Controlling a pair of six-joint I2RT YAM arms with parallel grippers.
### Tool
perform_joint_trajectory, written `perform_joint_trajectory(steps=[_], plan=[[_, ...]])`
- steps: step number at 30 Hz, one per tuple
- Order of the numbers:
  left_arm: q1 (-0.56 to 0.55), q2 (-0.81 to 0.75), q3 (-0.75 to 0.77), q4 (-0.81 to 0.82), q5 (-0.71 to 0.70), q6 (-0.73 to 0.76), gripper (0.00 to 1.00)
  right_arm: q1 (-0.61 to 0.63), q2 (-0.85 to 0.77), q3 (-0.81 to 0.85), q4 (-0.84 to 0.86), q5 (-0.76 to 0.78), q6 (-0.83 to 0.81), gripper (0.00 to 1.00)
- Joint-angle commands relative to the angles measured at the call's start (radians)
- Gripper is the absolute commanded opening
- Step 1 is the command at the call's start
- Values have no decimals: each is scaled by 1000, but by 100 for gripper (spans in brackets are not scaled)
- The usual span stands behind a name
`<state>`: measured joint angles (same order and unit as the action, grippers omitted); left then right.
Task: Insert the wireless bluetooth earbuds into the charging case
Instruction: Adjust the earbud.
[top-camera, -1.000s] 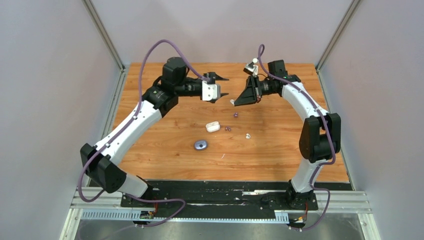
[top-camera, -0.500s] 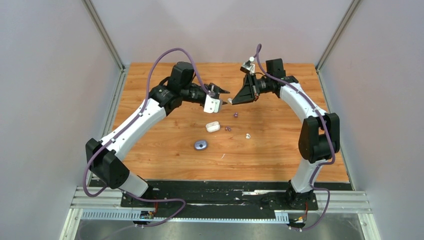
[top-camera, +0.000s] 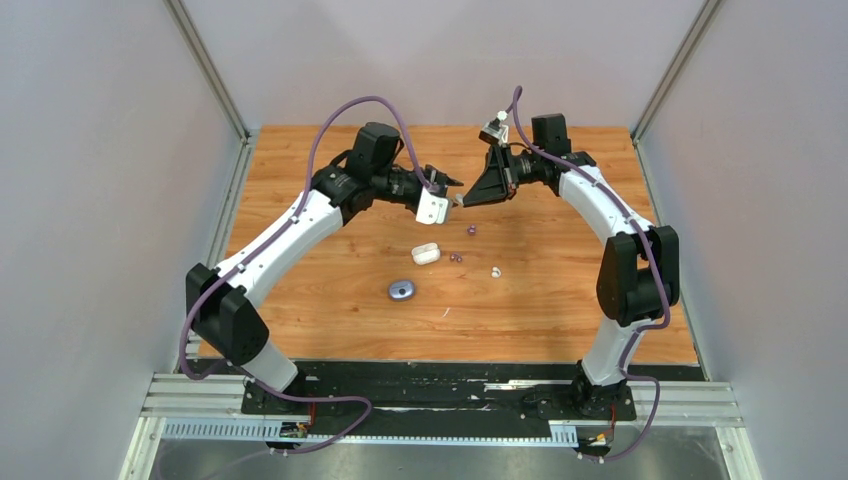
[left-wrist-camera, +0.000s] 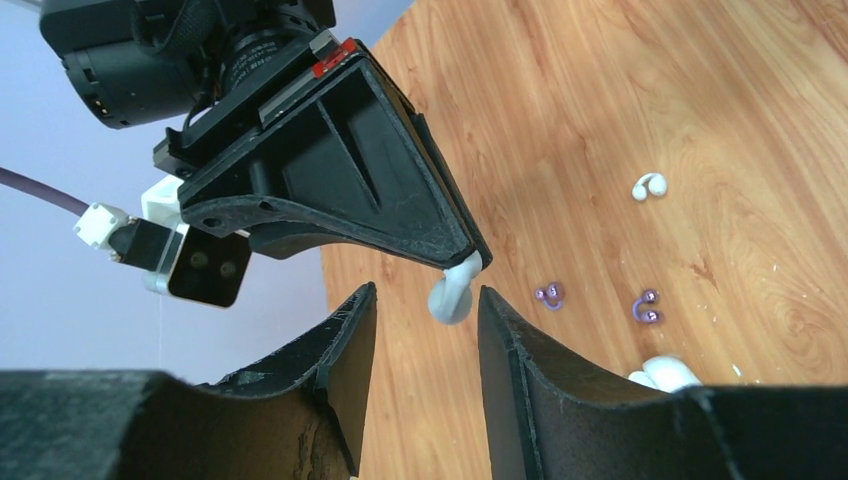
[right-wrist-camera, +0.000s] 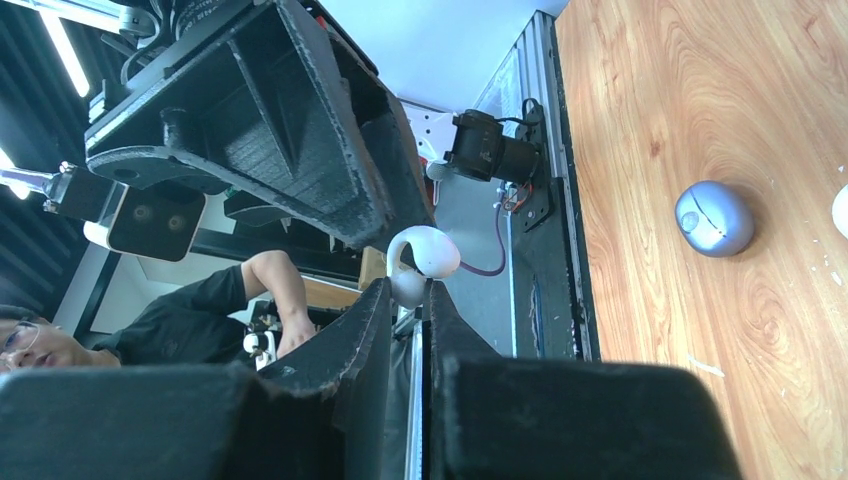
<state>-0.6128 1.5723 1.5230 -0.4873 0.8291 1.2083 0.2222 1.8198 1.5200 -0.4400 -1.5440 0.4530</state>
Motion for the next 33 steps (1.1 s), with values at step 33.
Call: perform_joint_trajectory(steps=[33], plan=[[-8,-21,-20,17,22,-12,26,7,-1,-4,124,-326,169,0]])
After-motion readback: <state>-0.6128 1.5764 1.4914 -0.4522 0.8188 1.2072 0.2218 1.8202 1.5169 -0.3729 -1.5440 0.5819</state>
